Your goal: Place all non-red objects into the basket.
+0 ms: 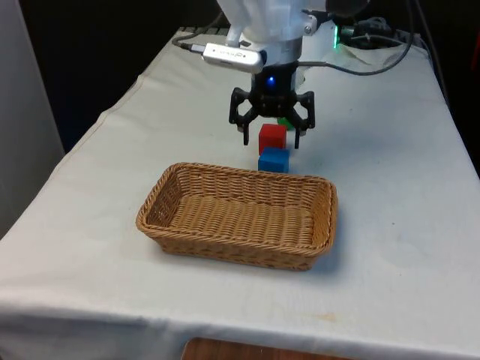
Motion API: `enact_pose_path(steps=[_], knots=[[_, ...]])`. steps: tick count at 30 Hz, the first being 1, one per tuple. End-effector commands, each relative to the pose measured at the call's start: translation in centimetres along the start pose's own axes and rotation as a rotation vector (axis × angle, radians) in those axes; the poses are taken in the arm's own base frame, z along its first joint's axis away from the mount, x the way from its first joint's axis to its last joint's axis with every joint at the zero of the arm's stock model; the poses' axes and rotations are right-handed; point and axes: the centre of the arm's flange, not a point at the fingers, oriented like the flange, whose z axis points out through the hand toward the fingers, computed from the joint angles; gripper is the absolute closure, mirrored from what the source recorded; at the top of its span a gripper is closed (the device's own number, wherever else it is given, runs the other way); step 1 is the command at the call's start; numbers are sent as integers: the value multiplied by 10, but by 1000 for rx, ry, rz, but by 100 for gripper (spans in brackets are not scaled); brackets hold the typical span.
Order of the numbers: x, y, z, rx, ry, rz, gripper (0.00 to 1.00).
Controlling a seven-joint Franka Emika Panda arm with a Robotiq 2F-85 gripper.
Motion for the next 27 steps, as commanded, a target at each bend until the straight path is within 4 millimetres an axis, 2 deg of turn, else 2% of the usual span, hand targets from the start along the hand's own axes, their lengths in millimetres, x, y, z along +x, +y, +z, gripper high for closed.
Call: enact_pose_path(steps=[1, 27], knots=[[1, 1, 3, 8, 7, -4, 0], [5, 0, 40, 110, 0, 8, 0]])
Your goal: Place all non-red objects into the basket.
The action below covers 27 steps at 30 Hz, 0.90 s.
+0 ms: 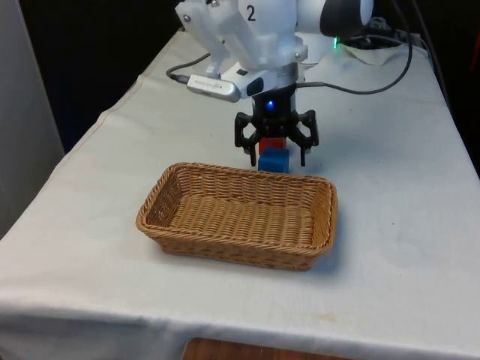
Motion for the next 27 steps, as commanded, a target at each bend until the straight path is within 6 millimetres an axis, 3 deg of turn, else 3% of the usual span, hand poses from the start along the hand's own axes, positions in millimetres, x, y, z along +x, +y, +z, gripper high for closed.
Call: enact_pose_path(steps=[1, 5, 7, 8, 15, 23, 27], knots=[[2, -2, 0, 17, 7, -3, 0], [1, 1, 4, 25, 9, -2, 2], [0, 1, 5, 16, 3, -2, 18], [0, 2, 5, 26, 8, 0, 18], [0, 2, 5, 27, 8, 0, 97], [0, 2, 5, 26, 8, 0, 97], [0, 2, -9, 25, 11, 9, 97]])
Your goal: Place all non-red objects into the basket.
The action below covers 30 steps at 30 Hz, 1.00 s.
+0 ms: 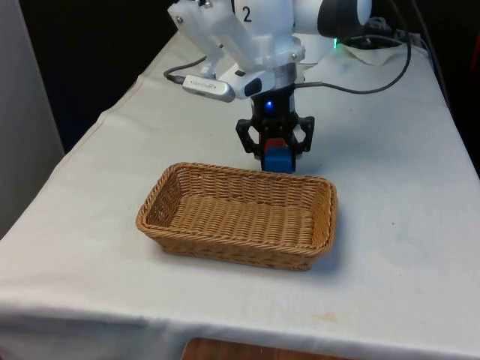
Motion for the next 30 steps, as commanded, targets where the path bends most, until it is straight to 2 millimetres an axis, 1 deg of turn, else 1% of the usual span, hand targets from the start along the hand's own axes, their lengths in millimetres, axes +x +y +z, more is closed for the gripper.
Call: enact_pose_path(steps=[1, 6, 7, 8, 9, 10, 17, 18, 19, 23, 25, 26, 29, 30], knots=[[-1, -2, -9, 4, 0, 5, 97], [-1, -6, -24, 13, 6, 13, 97], [0, -8, -31, 16, 10, 15, 97], [0, -8, -34, 16, 11, 17, 97], [1, -8, -31, 24, 15, 11, 97], [1, -10, -38, 17, 13, 17, 97], [5, -19, -65, 17, 24, 23, 97], [5, -19, -61, 26, 31, 18, 97], [7, -21, -68, 17, 26, 22, 97], [13, -25, -86, 15, 34, 24, 97], [15, -27, -91, 14, 36, 23, 97], [15, -27, -90, 21, 44, 20, 97], [22, -27, -98, 14, 36, 22, 97], [27, -28, -101, 15, 36, 22, 97]])
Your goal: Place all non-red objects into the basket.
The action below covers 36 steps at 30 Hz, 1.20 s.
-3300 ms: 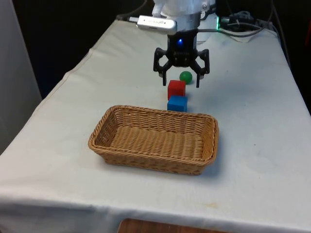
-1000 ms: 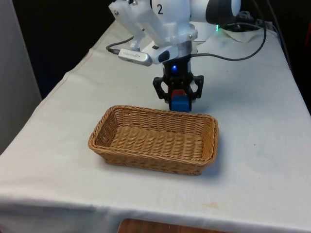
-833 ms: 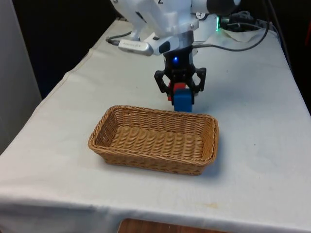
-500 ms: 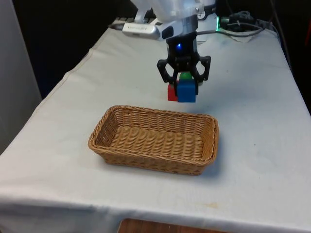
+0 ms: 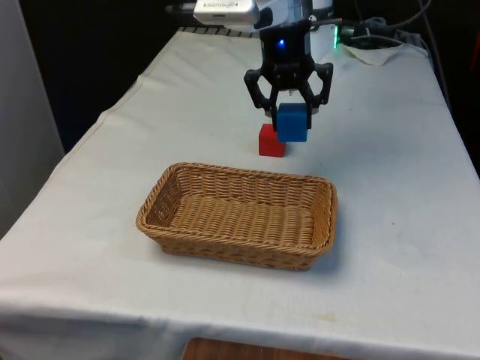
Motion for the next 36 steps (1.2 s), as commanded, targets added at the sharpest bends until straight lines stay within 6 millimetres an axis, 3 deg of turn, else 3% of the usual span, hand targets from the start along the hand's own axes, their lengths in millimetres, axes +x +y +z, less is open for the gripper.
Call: enact_pose_path(steps=[1, 22, 29, 36], knots=[[5, 0, 1, -6, -11, 2, 97], [67, 3, 3, -23, -4, -7, 97], [88, 10, 16, -21, 7, -3, 97], [93, 21, 29, -10, 12, 3, 97]])
